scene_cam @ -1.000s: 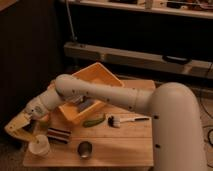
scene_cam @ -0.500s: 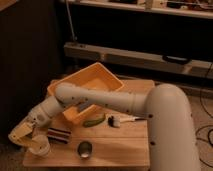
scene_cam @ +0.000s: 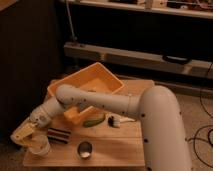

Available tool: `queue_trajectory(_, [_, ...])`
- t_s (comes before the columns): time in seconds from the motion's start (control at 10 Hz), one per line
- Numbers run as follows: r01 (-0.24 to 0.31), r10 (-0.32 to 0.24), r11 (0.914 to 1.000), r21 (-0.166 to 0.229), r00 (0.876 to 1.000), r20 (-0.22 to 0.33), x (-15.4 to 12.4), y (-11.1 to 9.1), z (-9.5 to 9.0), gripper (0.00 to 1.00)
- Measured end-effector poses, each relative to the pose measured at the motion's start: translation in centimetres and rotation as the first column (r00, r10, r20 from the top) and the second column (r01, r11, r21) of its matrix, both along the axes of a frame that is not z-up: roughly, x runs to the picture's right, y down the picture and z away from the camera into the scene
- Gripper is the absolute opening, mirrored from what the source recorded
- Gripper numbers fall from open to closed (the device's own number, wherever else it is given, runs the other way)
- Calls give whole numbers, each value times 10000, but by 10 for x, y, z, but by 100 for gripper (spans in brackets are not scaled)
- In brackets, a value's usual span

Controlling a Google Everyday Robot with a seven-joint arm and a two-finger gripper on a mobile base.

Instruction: Place banana in paper cup

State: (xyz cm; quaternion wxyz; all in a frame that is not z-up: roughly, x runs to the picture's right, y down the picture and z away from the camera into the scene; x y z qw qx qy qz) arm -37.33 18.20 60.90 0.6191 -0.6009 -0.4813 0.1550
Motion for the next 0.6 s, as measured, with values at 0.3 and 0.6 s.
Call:
queue_trajectory(0.3, [359,-363,9993,74,9981,496,1,5,4,40])
queue_trajectory(0.6, [721,-730,9968,348,9970,265,5,8,6,68])
